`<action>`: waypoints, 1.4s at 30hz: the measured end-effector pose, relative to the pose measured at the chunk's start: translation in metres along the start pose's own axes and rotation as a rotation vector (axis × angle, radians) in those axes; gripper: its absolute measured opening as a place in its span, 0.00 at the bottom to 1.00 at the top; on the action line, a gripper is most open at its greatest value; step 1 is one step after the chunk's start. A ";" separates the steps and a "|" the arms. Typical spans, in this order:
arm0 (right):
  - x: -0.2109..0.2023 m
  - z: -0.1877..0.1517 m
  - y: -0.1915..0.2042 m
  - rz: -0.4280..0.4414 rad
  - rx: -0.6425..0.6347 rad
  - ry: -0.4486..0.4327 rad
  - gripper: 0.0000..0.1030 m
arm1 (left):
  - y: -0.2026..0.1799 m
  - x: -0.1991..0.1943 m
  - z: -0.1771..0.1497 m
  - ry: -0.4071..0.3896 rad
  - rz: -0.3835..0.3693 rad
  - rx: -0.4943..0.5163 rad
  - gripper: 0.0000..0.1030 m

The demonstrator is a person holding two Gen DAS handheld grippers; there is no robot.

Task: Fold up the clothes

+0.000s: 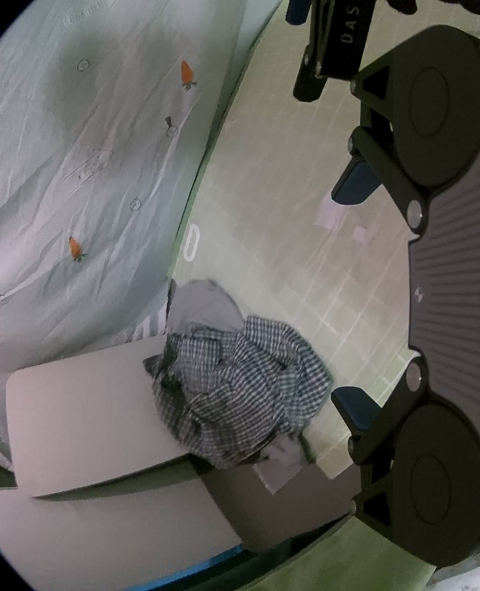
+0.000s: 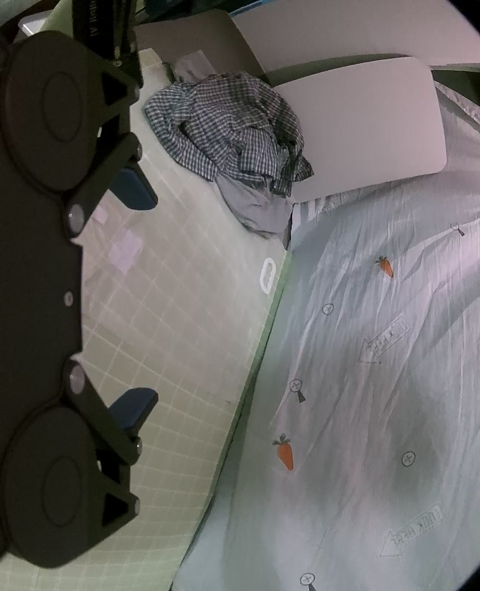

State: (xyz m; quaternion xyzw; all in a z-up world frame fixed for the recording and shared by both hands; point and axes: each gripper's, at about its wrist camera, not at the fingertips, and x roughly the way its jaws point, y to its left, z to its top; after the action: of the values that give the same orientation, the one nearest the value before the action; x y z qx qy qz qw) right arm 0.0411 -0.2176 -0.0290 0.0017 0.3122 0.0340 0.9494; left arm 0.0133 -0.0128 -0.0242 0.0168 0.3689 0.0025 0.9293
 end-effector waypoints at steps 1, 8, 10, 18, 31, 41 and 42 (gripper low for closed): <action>0.001 0.000 0.000 -0.002 0.003 -0.002 1.00 | 0.000 0.002 0.000 0.007 -0.008 -0.004 1.00; 0.012 0.003 -0.003 -0.004 0.020 -0.019 1.00 | 0.009 0.018 0.002 0.069 0.004 -0.016 1.00; 0.020 0.006 -0.003 0.000 0.016 -0.012 1.00 | 0.014 0.024 0.006 0.085 0.013 -0.037 1.00; 0.060 0.017 0.006 -0.020 -0.034 0.020 1.00 | 0.029 0.057 0.024 0.085 0.007 -0.073 1.00; 0.173 0.070 0.064 -0.025 -0.140 0.025 1.00 | 0.091 0.165 0.063 0.209 0.073 -0.171 0.99; 0.277 0.110 0.140 0.095 -0.165 0.041 0.86 | 0.163 0.232 0.107 0.187 0.193 -0.185 0.81; 0.285 0.113 0.147 0.112 -0.164 0.041 0.84 | 0.171 0.240 0.112 0.186 0.207 -0.188 0.80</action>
State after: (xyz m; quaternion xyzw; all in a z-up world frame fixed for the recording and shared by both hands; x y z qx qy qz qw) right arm 0.3273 -0.0498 -0.1034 -0.0594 0.3271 0.1126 0.9364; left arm 0.2661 0.1585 -0.1015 -0.0325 0.4476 0.1341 0.8835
